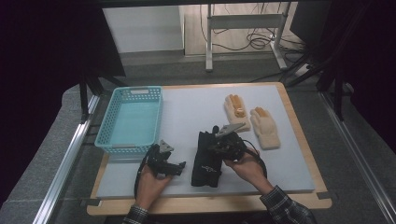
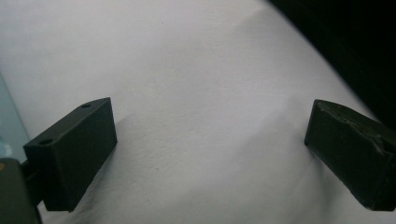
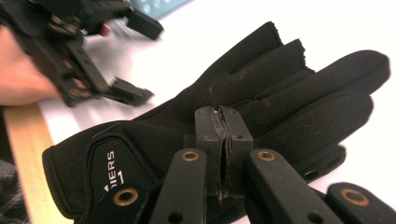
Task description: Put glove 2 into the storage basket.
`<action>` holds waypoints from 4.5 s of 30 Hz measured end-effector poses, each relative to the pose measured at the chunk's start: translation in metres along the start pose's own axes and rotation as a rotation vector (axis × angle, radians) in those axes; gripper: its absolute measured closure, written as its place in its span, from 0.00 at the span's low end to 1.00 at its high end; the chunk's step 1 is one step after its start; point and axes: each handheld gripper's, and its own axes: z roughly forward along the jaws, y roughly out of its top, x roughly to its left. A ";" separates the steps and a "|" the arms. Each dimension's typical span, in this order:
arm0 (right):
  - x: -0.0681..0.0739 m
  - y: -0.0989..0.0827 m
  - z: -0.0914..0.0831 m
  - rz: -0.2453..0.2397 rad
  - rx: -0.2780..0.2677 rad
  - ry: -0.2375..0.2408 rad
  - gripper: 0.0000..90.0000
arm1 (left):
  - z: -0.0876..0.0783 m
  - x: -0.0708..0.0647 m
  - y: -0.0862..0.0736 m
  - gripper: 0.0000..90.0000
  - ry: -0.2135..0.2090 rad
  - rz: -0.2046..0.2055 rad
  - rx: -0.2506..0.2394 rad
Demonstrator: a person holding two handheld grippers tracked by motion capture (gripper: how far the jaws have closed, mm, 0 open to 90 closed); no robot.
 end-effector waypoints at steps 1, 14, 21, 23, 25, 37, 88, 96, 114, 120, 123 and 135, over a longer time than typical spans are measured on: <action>-0.001 -0.002 0.004 0.005 0.007 -0.005 0.96 | 0.000 0.000 0.000 0.03 0.000 0.000 0.000; -0.005 -0.021 0.026 0.009 0.024 -0.061 0.69 | 0.000 0.000 0.000 0.03 0.000 -0.002 0.000; -0.019 -0.022 0.003 0.053 -0.040 -0.033 0.54 | -0.001 0.001 0.000 0.03 0.002 -0.007 0.004; -0.025 -0.026 -0.003 0.090 -0.055 -0.008 0.53 | -0.002 0.002 -0.001 0.04 0.003 -0.019 -0.009; -0.027 -0.028 -0.005 0.096 -0.066 -0.001 0.53 | -0.004 0.002 -0.001 0.04 0.001 -0.021 -0.020; -0.028 -0.073 -0.014 0.052 -0.049 -0.014 0.73 | -0.022 0.017 -0.017 0.02 0.030 -0.010 0.054; 0.021 -0.043 0.052 -0.095 -0.024 0.069 0.82 | -0.024 0.025 -0.026 0.01 -0.004 0.003 0.014; -0.002 -0.057 0.022 -0.068 -0.048 -0.032 0.72 | -0.024 0.025 -0.026 0.01 -0.005 0.002 0.015; -0.065 -0.109 -0.023 0.078 -0.027 -0.238 0.23 | -0.024 0.026 -0.026 0.01 -0.007 0.000 0.016; -0.064 -0.112 -0.021 0.078 -0.046 -0.250 0.21 | -0.025 0.027 -0.026 0.01 -0.015 -0.008 0.014; -0.064 -0.112 -0.021 0.079 -0.048 -0.250 0.21 | -0.025 0.026 -0.026 0.01 -0.015 -0.004 0.013; -0.064 -0.112 -0.021 0.079 -0.049 -0.251 0.21 | -0.042 0.034 -0.033 0.03 -0.037 -0.040 -0.007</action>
